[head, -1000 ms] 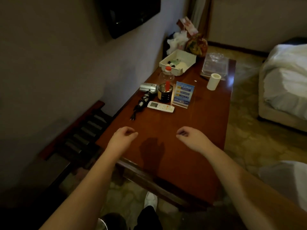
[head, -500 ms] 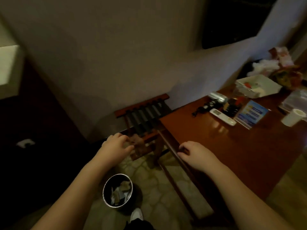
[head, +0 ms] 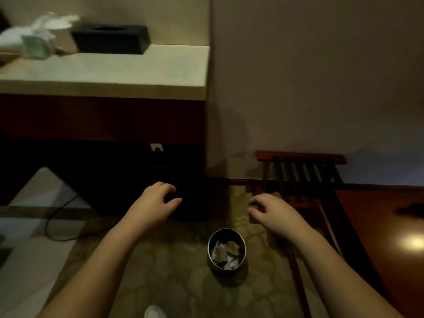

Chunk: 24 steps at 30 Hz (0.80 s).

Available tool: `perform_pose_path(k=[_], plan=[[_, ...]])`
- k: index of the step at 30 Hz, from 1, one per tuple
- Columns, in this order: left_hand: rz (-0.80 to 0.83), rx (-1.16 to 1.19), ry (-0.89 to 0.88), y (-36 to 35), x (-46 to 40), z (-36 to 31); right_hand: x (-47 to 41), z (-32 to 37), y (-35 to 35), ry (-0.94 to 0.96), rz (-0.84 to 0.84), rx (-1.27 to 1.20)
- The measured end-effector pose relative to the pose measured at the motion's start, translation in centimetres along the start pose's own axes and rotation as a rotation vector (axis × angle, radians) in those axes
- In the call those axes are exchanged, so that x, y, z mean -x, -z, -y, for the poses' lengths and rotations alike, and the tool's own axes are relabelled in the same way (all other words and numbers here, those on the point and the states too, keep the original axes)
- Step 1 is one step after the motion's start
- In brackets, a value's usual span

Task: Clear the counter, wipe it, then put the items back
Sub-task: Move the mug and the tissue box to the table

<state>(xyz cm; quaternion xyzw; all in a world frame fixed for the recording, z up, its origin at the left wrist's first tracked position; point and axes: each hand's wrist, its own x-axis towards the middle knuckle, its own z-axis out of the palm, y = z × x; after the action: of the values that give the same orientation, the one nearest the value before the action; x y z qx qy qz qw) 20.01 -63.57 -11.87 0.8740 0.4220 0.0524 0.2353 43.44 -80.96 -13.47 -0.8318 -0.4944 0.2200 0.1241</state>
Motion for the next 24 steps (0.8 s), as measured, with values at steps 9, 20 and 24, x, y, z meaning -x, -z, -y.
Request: perform_pose_path(k=[9,20,24], plan=[[-0.085,0.071,0.059,11.6,-3.7,13.1,-10.0,15.5,0.1,0.171,-0.018,-0.037],[-0.294,0.084,0.062,25.9,-11.1,21.8,-20.3,30.3,6.1,0.322,-0.255,0.1],[-0.385,0.078,0.09,29.4,-13.8,22.8,-24.0,33.3,8.9,0.335,-0.258,0.135]])
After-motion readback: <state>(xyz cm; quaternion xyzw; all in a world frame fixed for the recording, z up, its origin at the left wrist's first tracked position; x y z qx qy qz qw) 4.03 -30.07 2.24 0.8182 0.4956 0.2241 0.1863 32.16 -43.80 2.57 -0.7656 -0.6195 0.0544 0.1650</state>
